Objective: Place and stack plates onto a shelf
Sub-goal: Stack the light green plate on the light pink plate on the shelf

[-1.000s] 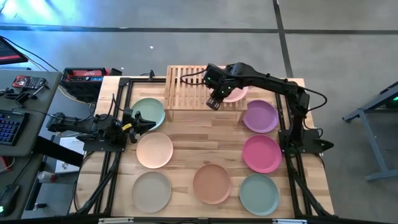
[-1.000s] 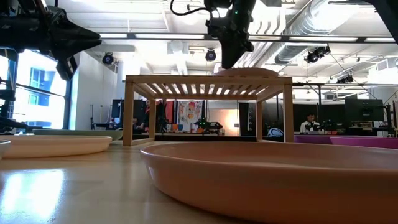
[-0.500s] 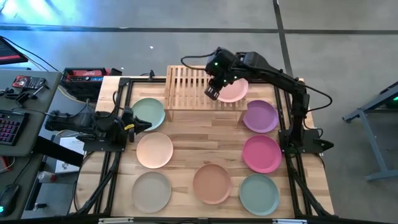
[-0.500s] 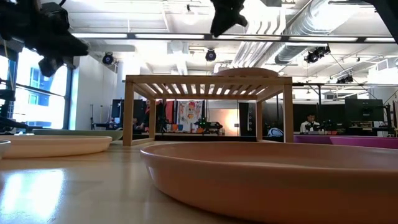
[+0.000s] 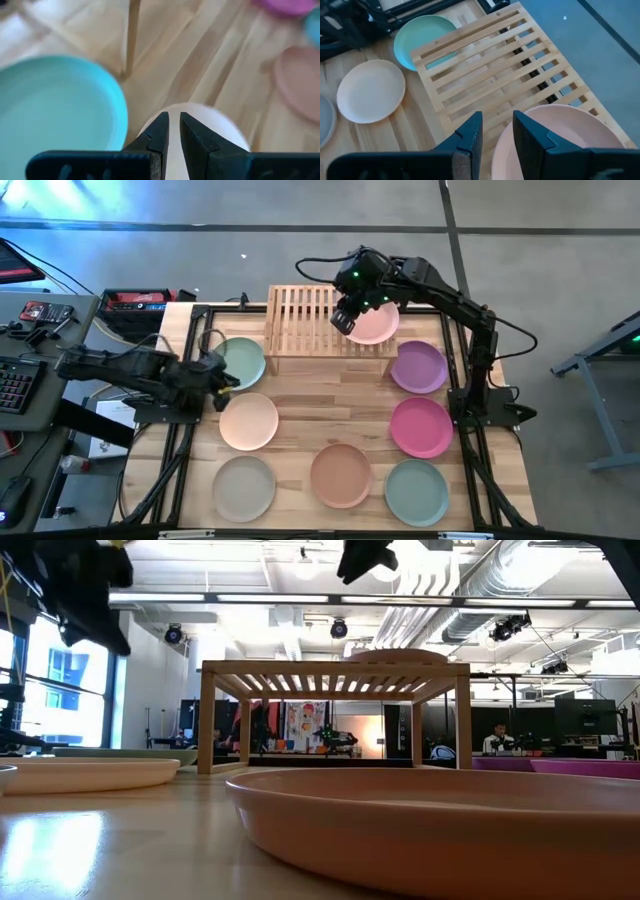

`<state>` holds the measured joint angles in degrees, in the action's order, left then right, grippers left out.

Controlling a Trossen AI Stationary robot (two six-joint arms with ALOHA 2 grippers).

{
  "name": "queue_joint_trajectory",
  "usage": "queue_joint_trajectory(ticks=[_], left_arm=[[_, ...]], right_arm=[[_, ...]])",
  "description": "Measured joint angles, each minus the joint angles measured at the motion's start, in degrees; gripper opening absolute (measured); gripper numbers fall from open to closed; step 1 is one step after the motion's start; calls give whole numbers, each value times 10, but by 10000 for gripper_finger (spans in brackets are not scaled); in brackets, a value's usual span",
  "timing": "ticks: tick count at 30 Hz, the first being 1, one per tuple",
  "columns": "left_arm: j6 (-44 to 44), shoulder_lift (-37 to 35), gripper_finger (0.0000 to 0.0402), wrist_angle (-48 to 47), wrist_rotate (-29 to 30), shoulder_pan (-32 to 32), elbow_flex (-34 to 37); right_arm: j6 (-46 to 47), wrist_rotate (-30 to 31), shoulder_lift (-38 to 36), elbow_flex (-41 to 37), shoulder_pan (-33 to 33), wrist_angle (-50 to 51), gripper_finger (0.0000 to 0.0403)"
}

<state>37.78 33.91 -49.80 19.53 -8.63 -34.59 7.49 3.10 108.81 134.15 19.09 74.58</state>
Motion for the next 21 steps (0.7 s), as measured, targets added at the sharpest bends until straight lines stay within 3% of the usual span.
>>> queue_joint_trajectory(ticks=[10, 21], left_arm=[[6, 154, 35, 1, -60, 49, 0], [-80, 219, 35, 2, -57, 81, 0]], right_arm=[[5, -3, 0, 0, 0, 0, 85], [15, -3, 0, 0, 0, 2, 85]])
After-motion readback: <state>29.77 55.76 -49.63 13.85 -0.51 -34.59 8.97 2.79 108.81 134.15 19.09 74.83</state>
